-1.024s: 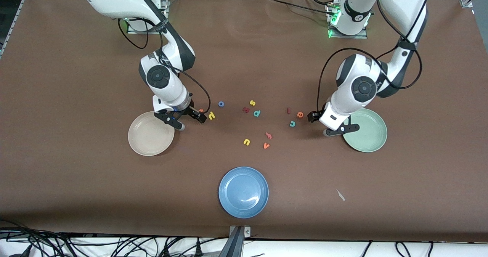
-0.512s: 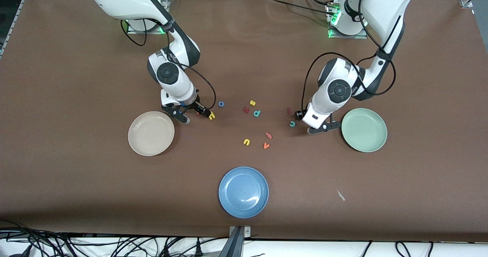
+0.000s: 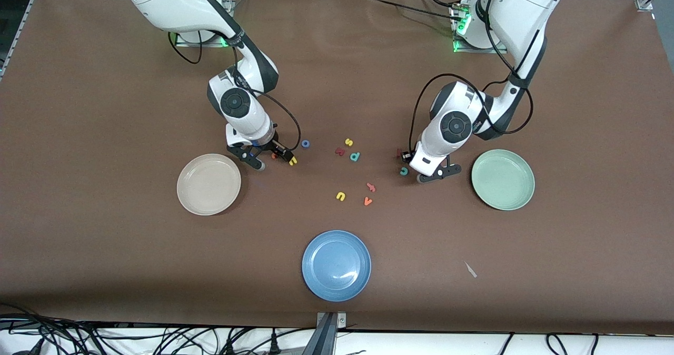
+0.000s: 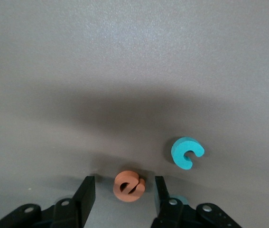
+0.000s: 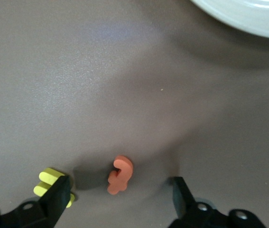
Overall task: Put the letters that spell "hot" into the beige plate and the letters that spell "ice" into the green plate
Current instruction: 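Grasp an orange letter with each gripper from the scattered letters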
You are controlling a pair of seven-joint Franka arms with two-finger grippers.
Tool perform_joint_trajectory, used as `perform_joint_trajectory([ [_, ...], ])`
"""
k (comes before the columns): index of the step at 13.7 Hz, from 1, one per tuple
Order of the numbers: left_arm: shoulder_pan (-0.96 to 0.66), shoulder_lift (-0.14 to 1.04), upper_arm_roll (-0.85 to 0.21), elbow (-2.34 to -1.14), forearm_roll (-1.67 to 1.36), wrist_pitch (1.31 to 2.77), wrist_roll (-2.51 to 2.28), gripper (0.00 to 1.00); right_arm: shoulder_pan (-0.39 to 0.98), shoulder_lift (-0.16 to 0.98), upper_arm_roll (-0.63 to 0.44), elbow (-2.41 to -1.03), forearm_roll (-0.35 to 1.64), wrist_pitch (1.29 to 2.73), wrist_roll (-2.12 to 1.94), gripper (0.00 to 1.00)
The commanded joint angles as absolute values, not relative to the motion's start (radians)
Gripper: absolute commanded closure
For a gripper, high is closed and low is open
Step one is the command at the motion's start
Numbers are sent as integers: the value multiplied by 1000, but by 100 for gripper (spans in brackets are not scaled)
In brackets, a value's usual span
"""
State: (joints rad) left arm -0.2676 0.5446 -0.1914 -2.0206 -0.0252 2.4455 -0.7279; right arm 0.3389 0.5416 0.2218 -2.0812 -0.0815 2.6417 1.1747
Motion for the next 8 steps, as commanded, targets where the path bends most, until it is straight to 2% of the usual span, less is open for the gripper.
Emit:
perform_joint_trajectory([
  [1, -278, 564, -186, -2014, -38, 2473, -756, 43, 339, 541, 222, -2105, -109, 2678, 1200, 26],
  [4, -288, 566, -186, -2014, -38, 2473, -768, 57, 337, 549, 221, -2106, -126, 2694, 1195, 50],
  [8, -288, 566, -184, -2014, -35, 2470, -769, 81, 331, 551, 221, -2106, -133, 2694, 1167, 98],
])
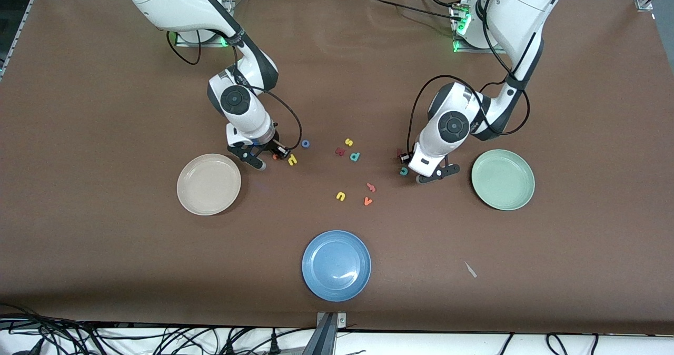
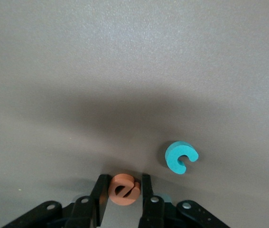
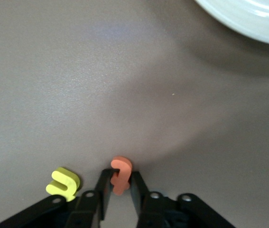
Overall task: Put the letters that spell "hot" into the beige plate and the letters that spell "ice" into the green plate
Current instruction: 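Carry the orange letters to the beige and green plates with both grippers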
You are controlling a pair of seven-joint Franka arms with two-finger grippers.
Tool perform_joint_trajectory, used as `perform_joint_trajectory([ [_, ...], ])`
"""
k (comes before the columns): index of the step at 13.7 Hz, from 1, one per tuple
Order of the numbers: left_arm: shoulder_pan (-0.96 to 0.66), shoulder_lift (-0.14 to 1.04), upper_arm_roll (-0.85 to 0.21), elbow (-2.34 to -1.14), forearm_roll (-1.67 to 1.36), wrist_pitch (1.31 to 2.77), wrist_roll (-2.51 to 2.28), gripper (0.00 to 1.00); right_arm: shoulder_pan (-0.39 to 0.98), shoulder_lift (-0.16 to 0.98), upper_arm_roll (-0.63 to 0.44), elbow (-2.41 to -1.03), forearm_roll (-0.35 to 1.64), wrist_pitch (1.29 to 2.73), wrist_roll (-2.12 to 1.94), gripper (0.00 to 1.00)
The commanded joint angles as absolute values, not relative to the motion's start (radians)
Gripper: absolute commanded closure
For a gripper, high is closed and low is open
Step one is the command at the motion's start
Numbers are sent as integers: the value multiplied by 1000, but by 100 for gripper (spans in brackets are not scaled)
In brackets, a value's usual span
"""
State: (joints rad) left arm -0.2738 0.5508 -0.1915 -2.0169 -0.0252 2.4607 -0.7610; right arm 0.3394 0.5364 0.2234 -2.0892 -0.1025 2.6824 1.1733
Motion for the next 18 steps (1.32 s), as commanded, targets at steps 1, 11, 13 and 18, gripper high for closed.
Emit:
perform_joint_trajectory([
  [1, -288, 566, -184, -2014, -35, 2465, -767, 84, 328, 545, 221, -2106, -133, 2689, 1160, 100],
  [11, -79, 397, -175, -1876, -32, 1981, -381, 84, -32, 278, 377, -2103, -137, 2333, 764, 100],
  [13, 4, 399, -173, -1853, 20, 1945, -248, 84, -67, 287, 377, -2103, -137, 2338, 695, 95],
  [18, 143, 483, -176, -1855, 163, 1995, -65, 84, -95, 340, 376, -2097, -133, 2398, 653, 38],
])
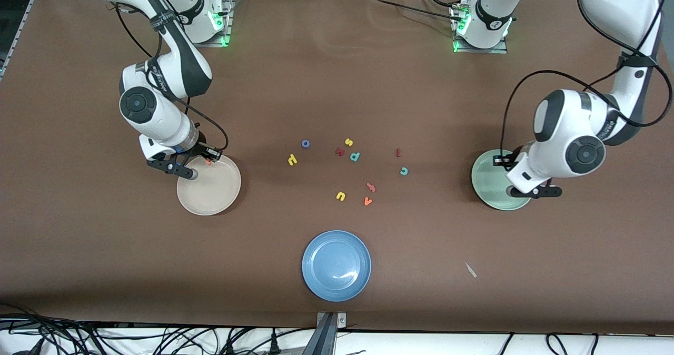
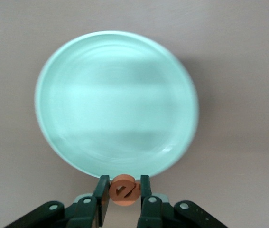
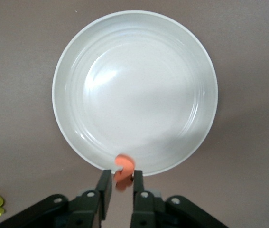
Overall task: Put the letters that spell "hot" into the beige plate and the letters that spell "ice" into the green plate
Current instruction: 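Carry the orange letters to the beige and green plates with both grippers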
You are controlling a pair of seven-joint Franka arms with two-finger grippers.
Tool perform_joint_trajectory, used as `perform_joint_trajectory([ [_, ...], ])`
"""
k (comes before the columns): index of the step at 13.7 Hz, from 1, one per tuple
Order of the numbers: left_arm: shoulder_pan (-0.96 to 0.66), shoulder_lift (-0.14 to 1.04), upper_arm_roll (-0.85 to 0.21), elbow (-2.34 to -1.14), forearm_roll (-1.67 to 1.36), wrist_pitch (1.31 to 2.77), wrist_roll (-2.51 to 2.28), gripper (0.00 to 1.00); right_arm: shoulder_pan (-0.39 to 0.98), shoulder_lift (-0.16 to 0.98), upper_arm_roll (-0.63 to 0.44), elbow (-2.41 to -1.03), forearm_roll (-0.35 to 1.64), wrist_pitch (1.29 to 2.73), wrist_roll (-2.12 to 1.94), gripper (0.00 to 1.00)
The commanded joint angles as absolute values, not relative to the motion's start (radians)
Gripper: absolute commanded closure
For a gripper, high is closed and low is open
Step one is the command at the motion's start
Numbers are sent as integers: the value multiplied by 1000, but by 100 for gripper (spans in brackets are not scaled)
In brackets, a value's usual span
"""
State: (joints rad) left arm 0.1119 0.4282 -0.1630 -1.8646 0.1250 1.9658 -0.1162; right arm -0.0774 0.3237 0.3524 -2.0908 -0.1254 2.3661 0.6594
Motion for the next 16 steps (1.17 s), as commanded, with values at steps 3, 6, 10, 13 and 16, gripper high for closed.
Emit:
perform_joint_trajectory([
  [3, 163, 534, -176, -1858, 198, 2051, -63, 77, -91, 342, 377, -2095, -130, 2399, 655, 31],
  [6, 167, 531, -178, -1855, 196, 2051, -38, 26, -14, 392, 374, -2034, -124, 2399, 808, 31],
  [10, 155, 485, -190, -1836, 180, 2039, -47, 0, 99, 498, 374, -1912, -130, 2399, 1038, 31],
  [13, 156, 437, -265, -1835, 154, 2023, -144, 0, 164, 570, 373, -1838, -137, 2417, 1159, 31],
  [16, 156, 428, -357, -1835, 126, 2010, -341, 3, 207, 627, 364, -1819, -188, 2485, 1291, 31],
])
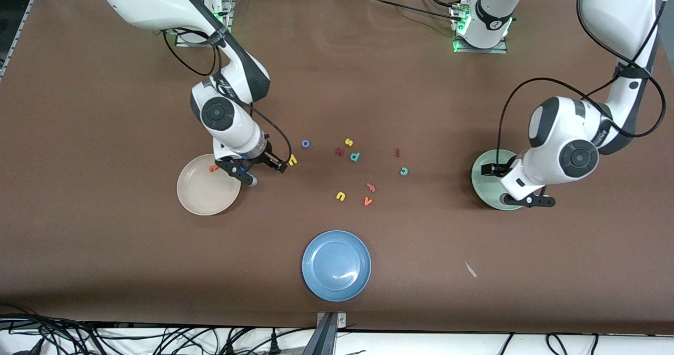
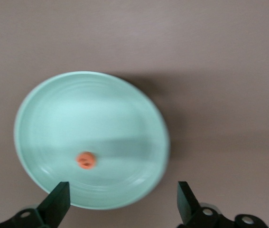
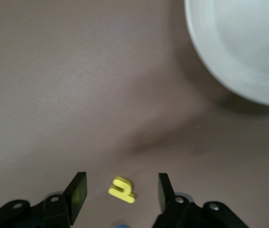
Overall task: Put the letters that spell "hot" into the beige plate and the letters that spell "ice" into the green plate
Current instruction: 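Carry the orange letters to the beige and green plates with both grippers, then grasp the yellow letter with the right gripper while the left gripper grasps pink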
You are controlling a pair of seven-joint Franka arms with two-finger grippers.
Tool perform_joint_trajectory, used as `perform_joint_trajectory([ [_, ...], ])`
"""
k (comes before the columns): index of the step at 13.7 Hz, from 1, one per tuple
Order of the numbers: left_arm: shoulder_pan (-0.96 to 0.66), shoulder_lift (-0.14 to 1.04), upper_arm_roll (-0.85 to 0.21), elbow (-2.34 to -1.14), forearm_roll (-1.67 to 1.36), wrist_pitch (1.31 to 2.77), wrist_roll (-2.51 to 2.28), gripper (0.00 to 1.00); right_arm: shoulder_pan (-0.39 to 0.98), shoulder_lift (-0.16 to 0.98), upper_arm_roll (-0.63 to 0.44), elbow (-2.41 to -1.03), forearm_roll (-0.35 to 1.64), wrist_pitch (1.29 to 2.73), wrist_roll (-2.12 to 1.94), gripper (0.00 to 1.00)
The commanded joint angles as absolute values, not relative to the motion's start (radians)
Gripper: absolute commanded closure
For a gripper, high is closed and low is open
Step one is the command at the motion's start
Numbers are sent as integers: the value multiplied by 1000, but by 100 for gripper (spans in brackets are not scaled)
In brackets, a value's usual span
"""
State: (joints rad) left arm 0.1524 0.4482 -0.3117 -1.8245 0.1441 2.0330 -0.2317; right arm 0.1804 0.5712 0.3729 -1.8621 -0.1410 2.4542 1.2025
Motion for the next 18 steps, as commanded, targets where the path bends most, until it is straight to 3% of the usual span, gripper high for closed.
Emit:
perform_joint_trajectory([
  [1, 155, 429, -385, -1835, 126, 2010, -412, 5, 212, 641, 364, -1818, -216, 2500, 1339, 31],
  [5, 124, 459, -457, -1836, 94, 2035, -654, 11, 238, 679, 364, -1819, -279, 2539, 1482, 31],
  [18, -52, 544, -456, -1939, 106, 2353, -1000, 18, 258, 698, 364, -1844, -288, 2537, 1585, 31],
])
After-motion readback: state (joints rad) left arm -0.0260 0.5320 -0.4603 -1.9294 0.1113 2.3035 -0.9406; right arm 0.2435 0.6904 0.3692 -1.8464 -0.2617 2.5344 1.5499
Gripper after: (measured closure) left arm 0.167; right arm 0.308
